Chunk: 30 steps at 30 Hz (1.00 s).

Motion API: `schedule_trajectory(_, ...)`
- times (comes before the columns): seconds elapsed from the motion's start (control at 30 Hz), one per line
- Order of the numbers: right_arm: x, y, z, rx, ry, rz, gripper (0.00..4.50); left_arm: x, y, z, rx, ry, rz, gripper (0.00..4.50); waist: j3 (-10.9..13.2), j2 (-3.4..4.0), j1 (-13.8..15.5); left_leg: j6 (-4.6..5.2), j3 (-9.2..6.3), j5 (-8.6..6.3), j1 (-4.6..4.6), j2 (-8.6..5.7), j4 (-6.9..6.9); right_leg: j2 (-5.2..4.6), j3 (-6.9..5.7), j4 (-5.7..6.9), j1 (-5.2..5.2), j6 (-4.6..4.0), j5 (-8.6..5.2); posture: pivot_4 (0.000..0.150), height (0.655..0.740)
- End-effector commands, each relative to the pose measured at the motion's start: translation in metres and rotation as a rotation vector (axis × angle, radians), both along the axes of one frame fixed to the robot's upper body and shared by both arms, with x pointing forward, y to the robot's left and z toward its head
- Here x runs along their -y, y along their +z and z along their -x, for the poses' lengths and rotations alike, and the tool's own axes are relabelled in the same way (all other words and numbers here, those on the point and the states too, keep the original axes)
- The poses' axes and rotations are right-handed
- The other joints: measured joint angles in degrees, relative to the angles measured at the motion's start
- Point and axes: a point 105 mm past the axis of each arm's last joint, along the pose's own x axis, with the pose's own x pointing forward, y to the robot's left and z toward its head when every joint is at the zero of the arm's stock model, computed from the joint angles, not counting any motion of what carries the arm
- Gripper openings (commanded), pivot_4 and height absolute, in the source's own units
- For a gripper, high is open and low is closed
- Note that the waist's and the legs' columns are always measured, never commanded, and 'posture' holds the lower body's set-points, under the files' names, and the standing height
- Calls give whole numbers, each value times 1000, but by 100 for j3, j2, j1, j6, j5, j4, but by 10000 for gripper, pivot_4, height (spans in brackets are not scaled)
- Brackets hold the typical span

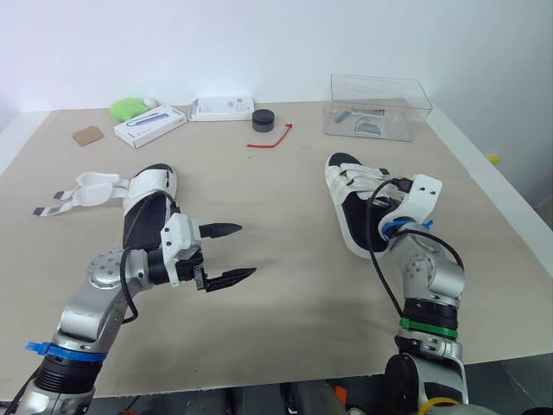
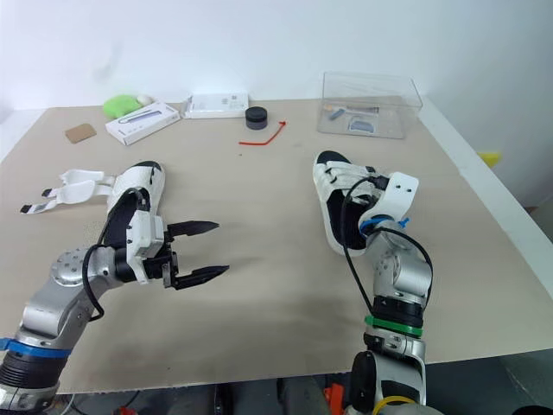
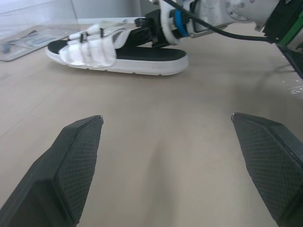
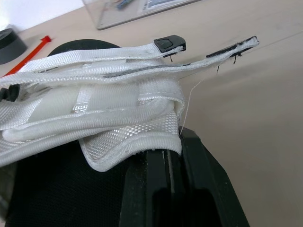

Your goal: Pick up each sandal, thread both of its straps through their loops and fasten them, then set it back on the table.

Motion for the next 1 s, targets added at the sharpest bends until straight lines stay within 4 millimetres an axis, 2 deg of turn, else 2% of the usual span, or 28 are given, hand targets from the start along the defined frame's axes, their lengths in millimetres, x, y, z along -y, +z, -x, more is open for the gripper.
schedule_trajectory(0.03, -1, 19, 1, 65, -21, 29, 775, 0, 5, 1, 46, 1, -4, 45000, -1, -1, 0, 0, 1, 0, 0, 0, 0, 0, 1, 0, 0, 0, 0, 1500, 7400)
schedule_trajectory(0.17, -9, 18, 1, 65, 17, 13, 775, 0, 4, 0, 44, 3, -6, 45000, -1, -1, 0, 0, 1, 0, 0, 0, 0, 0, 2, 0, 0, 1, 0, 1500, 7400)
schedule_trajectory(0.3, -16, 22, 2, 76, 81, 79, 14262, -1, 3, 0, 44, 8, -11, 45000, -1, -1, -2, 1, 1, 0, 0, 1, 0, 3, 2, 0, -1, 1, 0, 1500, 7400)
schedule_trajectory(0.5, -24, 24, 13, 71, 228, 199, 43312, -4, 3, -2, 50, 25, -16, 45000, -1, -1, 0, 1, 1, -1, 0, 0, 1, 3, 1, -1, 0, 3, 0, 1500, 7400)
schedule_trajectory(0.53, -24, 25, 17, 68, 261, 222, 44561, -5, 3, -3, 52, 29, -17, 45000, -1, -1, 2, 1, 2, 0, 0, 0, 1, 2, 3, -1, 0, 3, 0, 1500, 7400)
schedule_trajectory(0.63, -25, 25, 34, 57, 389, 300, 44561, -7, 2, -4, 53, 43, -23, 45000, -2, -2, 5, 2, -1, -1, -1, 0, 1, 2, -1, -2, 1, 5, -2, 1500, 7400)
schedule_trajectory(0.77, -26, 31, 58, 86, 637, 435, 44561, -10, -1, -9, 53, 76, -39, 45000, -2, -3, 15, 4, -2, -2, -2, -4, 2, 0, -3, -5, 3, 10, -4, 1500, 7400)
schedule_trajectory(0.83, -30, 40, 73, 144, 837, 447, 44561, -15, -2, -17, 54, 138, -45, 45000, 0, -7, 2, 8, -2, -4, 5, -8, 3, -2, -12, -9, 13, 16, -6, 1500, 7400)
schedule_trajectory(0.87, -33, 47, 80, 185, 928, 437, 44561, -17, -2, -21, 54, 170, -44, 45000, 0, -7, -2, 12, 6, -7, 19, -5, 6, 5, -6, -18, 25, 50, -21, 1500, 7400)
schedule_trajectory(0.93, -48, 63, 91, 274, 1104, 388, 44561, -22, 0, -28, 43, 230, -25, 45000, 2, -11, -3, 13, 7, -7, 30, 1, 6, 12, -4, -21, 36, 52, -18, 1500, 7400)
schedule_trajectory(1.0, -72, 79, 98, 351, 1284, 305, 44561, -25, -1, -35, 33, 312, -25, 45000, 6, -16, -12, 15, 8, -6, 42, 9, 8, 21, -1, -21, 46, 48, -15, 1500, 7400)
